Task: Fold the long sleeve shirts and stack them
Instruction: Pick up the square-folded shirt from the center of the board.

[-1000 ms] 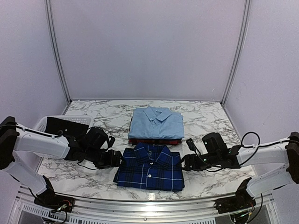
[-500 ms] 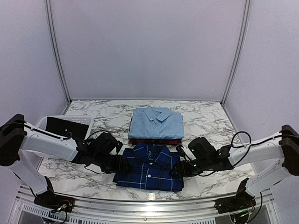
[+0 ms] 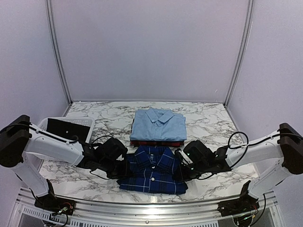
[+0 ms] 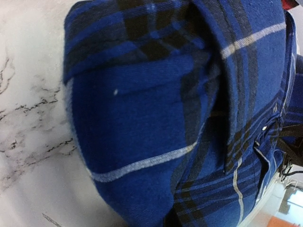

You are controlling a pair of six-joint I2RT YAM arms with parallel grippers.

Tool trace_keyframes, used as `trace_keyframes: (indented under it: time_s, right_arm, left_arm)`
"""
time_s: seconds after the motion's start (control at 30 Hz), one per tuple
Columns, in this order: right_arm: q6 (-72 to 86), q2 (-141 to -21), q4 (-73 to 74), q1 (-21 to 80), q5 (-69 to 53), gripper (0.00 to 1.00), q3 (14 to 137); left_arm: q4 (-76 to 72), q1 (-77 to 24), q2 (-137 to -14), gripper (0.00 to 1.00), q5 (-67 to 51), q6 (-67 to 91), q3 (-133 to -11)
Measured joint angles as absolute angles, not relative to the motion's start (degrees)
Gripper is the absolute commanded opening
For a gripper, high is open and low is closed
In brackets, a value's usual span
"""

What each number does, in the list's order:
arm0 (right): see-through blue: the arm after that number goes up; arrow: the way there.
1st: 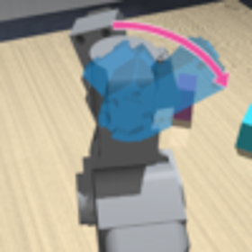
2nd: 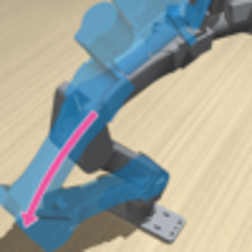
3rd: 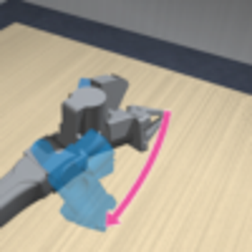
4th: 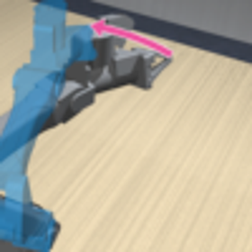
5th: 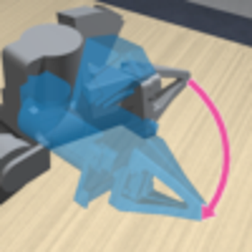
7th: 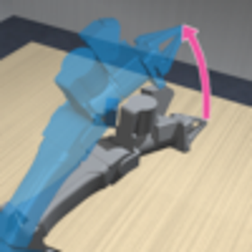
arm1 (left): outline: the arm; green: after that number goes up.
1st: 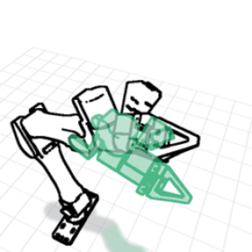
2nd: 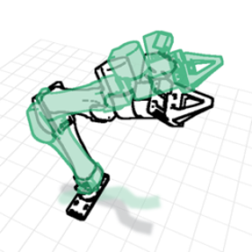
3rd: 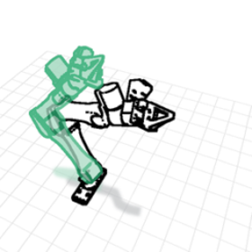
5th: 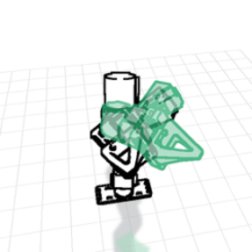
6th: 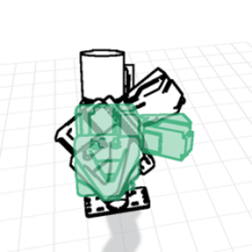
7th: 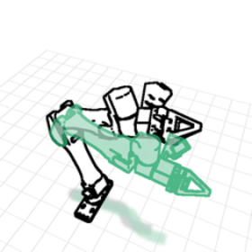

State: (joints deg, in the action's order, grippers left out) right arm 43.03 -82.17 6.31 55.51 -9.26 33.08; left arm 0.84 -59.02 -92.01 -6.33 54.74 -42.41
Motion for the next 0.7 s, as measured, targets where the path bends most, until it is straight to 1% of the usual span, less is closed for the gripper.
trace_keyframes:
  time_s: [0.2,0.37,0.7]
  right_arm:
    - [43.1,-81.3,8.8,56.9,-6.6,0.00,33.9]
    - [43.6,-78.0,11.7,58.2,-4.0,0.00,33.9]
    - [45.2,-71.3,18.0,60.5,2.3,0.00,35.7]
  left_arm:
    - [0.9,-59.7,-92.0,0.00,-5.9,55.3,-42.7]
    - [1.2,-61.0,-91.4,0.00,-5.6,55.4,-42.7]
    - [3.5,-63.1,-85.3,0.00,-3.4,54.9,-43.9]
